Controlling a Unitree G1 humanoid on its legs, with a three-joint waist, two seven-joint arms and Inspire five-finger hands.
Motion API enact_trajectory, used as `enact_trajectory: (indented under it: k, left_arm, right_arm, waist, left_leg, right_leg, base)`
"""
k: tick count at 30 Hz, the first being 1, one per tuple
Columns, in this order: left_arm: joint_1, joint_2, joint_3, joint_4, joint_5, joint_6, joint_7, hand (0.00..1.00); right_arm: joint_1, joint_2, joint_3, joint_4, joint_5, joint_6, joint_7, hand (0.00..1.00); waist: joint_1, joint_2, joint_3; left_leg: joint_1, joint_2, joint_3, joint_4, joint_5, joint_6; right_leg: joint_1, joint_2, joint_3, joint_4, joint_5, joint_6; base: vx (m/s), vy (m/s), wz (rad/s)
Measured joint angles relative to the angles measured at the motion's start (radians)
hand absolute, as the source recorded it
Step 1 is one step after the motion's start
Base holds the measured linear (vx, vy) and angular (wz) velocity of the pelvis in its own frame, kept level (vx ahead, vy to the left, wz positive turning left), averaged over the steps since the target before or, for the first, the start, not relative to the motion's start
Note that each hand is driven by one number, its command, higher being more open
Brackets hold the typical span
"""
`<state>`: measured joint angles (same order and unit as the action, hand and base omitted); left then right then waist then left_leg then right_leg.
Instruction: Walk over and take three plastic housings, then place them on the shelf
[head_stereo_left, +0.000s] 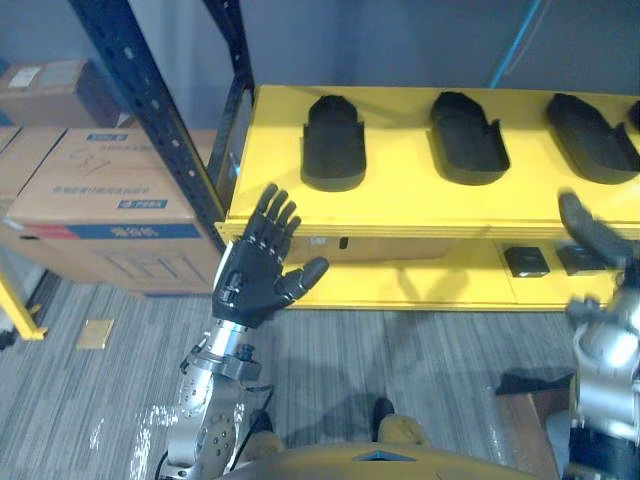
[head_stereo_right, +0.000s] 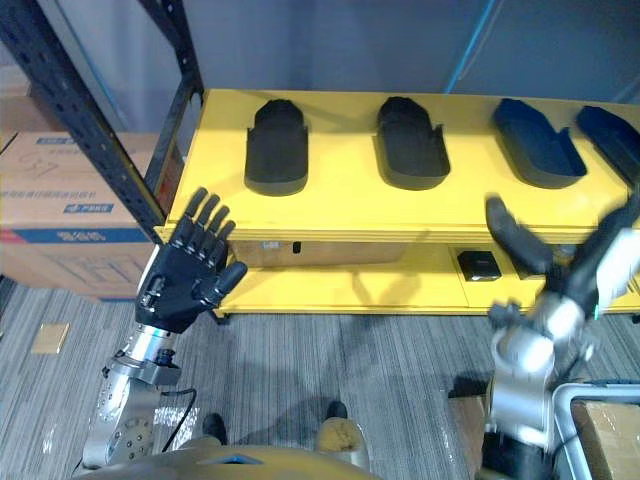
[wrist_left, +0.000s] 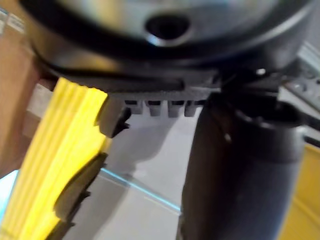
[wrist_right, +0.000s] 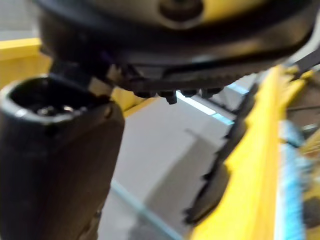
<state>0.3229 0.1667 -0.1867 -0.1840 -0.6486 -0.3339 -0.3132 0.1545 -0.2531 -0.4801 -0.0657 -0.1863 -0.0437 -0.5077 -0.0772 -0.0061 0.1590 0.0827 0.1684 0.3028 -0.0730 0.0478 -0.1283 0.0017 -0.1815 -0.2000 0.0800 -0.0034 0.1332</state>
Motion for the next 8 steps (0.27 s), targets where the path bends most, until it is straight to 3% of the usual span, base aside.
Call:
enact_trajectory:
  k: [3,8]
  left_arm:
    - [0.054,-0.014,0.010,0.046,0.027,0.030,-0.004,1.00]
    - [0.052,-0.017,0.006,0.205,0.027,0.034,-0.034,1.00]
  right_arm:
    - [0.204,0.178,0.047,0.042,0.064,0.037,-0.042,1.00]
    - [0.216,0.230,0.135,0.398,0.116,0.091,-0.032,1.00]
  waist:
    - [-0.018,0.033,-0.020]
    - [-0.025,0.055,-0.046]
  left_leg:
    - [0.015,0.008,0.033,-0.004,-0.004,-0.005]
    - [0.031,0.012,0.050,-0.002,-0.015,-0.007]
  right_leg:
    - [0.001,0.011,0.026,-0.014,0.005,-0.001]
    - [0.005,0.016,0.041,-0.011,0.004,-0.004]
  base:
    - [0.03,0.000,-0.25]
    - [0.01,0.001,-0.13]
